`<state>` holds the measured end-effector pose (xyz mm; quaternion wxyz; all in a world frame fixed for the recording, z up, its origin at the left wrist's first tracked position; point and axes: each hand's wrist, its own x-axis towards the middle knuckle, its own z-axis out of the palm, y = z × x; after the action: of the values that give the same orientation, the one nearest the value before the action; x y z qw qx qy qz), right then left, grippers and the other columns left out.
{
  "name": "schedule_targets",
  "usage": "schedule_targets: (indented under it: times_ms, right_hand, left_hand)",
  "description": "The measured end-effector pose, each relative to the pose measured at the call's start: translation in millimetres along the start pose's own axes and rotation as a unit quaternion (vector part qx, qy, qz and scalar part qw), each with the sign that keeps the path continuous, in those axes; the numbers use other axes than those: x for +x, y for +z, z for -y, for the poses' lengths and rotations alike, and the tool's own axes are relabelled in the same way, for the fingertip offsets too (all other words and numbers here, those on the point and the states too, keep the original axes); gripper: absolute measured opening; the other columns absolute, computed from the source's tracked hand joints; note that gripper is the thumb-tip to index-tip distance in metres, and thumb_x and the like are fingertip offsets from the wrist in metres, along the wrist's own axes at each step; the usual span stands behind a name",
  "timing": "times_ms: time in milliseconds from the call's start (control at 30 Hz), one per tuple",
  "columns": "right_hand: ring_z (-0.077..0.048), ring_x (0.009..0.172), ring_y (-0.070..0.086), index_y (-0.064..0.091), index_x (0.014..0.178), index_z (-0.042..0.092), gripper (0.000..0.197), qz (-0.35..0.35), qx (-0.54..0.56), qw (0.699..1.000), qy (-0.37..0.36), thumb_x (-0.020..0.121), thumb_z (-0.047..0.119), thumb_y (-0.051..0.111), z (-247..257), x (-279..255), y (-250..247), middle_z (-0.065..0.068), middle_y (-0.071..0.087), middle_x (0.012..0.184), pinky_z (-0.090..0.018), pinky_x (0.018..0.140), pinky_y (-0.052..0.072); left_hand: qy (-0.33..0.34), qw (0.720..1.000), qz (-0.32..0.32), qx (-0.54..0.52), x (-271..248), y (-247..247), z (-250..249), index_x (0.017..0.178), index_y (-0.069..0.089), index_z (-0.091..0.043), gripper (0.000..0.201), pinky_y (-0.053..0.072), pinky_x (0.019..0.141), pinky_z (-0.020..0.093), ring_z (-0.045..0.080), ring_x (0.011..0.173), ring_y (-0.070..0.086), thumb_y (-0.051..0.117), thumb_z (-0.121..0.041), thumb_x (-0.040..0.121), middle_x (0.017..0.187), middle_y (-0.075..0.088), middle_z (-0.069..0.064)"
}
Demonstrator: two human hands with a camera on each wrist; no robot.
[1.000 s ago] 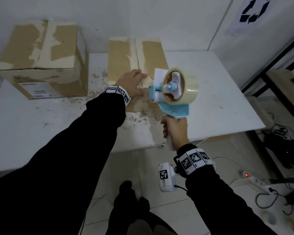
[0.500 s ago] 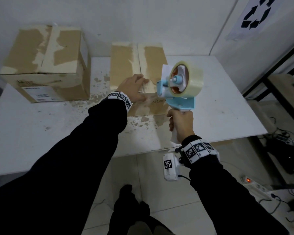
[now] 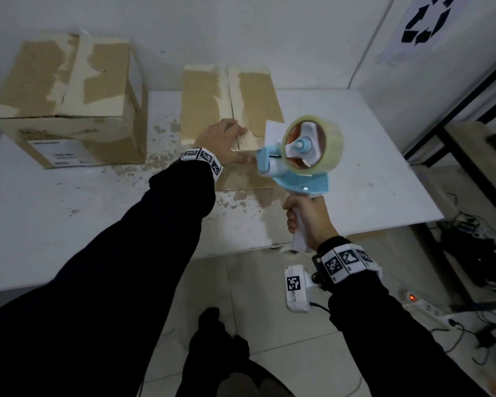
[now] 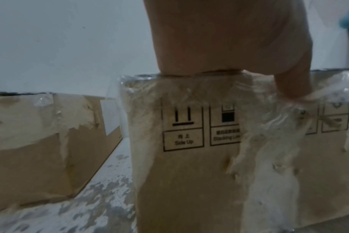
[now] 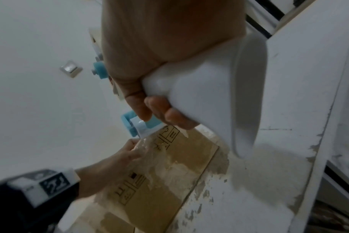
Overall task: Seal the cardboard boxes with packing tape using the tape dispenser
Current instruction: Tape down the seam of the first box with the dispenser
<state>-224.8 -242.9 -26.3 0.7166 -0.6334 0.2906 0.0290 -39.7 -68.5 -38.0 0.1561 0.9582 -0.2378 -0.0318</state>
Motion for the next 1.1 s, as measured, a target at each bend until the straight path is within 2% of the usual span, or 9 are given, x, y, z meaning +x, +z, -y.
schedule_targets:
  times_ms: [67,133,333,467,633,833,933,1033,1100]
  right_hand:
    - [-0.017,0.040,0.024,0.041,0.053,0.015,0.032,0.005,-0.020,1.000,-0.005,0.069,-0.011,0.049,-8,-3,3,-0.001,0.029,0.044,-0.022,0.043,0.020]
    - [-0.017,0.040,0.025,0.043,0.050,0.017,0.034,0.005,-0.028,1.000,0.001,0.067,-0.011,0.050,-15,-4,5,0.000,0.030,0.044,-0.022,0.043,0.021]
    - [-0.018,0.038,0.026,0.041,0.057,0.013,0.021,-0.014,-0.082,0.996,0.007,0.064,-0.005,0.050,-19,-6,12,-0.002,0.031,0.044,-0.022,0.043,0.021]
    - [-0.018,0.035,0.032,0.046,0.055,0.011,0.015,-0.015,-0.176,0.984,-0.022,0.062,0.000,0.052,-9,-5,13,-0.002,0.039,0.041,-0.021,0.040,0.029]
    - [-0.019,0.039,0.036,0.050,0.062,0.008,0.009,-0.037,-0.232,0.971,-0.035,0.064,0.001,0.053,-2,-6,11,-0.006,0.045,0.048,-0.020,0.038,0.032]
    - [-0.019,0.042,0.041,0.053,0.066,0.009,0.005,-0.042,-0.272,0.959,-0.061,0.069,0.007,0.055,0,-9,14,-0.006,0.053,0.057,-0.020,0.038,0.035]
    - [-0.021,0.048,0.045,0.054,0.072,0.011,0.005,-0.033,-0.316,0.945,-0.076,0.071,0.007,0.053,5,-7,12,-0.007,0.057,0.067,-0.019,0.036,0.036]
    - [-0.019,0.054,0.049,0.049,0.069,0.016,0.010,-0.039,-0.369,0.923,-0.102,0.073,0.008,0.053,9,-4,12,-0.001,0.055,0.066,-0.024,0.048,0.042]
    - [-0.015,0.058,0.048,0.049,0.073,0.014,0.008,-0.036,-0.422,0.898,-0.118,0.075,0.009,0.054,11,-5,11,0.003,0.051,0.066,-0.023,0.052,0.040]
  left_hand:
    - [0.002,1.000,-0.001,0.002,1,0,1,0.141,0.036,-0.020,0.085,0.022,0.114,0.040,0.027,0.136,0.032,0.057,-0.068,0.074,0.150,0.027,0.008]
    - [0.000,1.000,-0.002,-0.002,2,1,0,0.140,0.037,-0.020,0.081,0.023,0.113,0.040,0.027,0.136,0.033,0.057,-0.065,0.076,0.149,0.028,0.008]
    - [0.007,1.000,-0.010,-0.010,0,0,1,0.138,0.040,-0.018,0.077,0.026,0.111,0.040,0.028,0.132,0.037,0.063,-0.056,0.076,0.145,0.032,0.009]
    - [0.006,1.000,0.000,-0.028,2,-3,0,0.133,0.044,-0.015,0.074,0.030,0.108,0.039,0.029,0.129,0.040,0.070,-0.050,0.073,0.139,0.036,0.010]
    - [0.007,0.994,0.062,-0.085,5,-15,4,0.139,0.040,-0.015,0.077,0.024,0.114,0.034,0.024,0.138,0.028,0.073,-0.042,0.076,0.147,0.025,0.010]
    - [0.013,0.992,0.059,-0.109,2,-16,2,0.140,0.040,-0.013,0.076,0.023,0.114,0.034,0.025,0.138,0.027,0.073,-0.038,0.077,0.147,0.025,0.011]
    - [0.016,0.990,0.062,-0.122,0,-17,2,0.140,0.040,-0.012,0.076,0.023,0.113,0.033,0.025,0.138,0.027,0.074,-0.035,0.076,0.149,0.024,0.011]
    - [0.017,0.990,0.065,-0.126,-1,-19,1,0.141,0.038,-0.010,0.076,0.022,0.113,0.033,0.025,0.140,0.024,0.073,-0.033,0.077,0.150,0.023,0.012]
    - [0.018,0.989,0.071,-0.126,-1,-20,2,0.143,0.036,-0.010,0.077,0.021,0.113,0.034,0.025,0.141,0.022,0.072,-0.032,0.079,0.151,0.021,0.012]
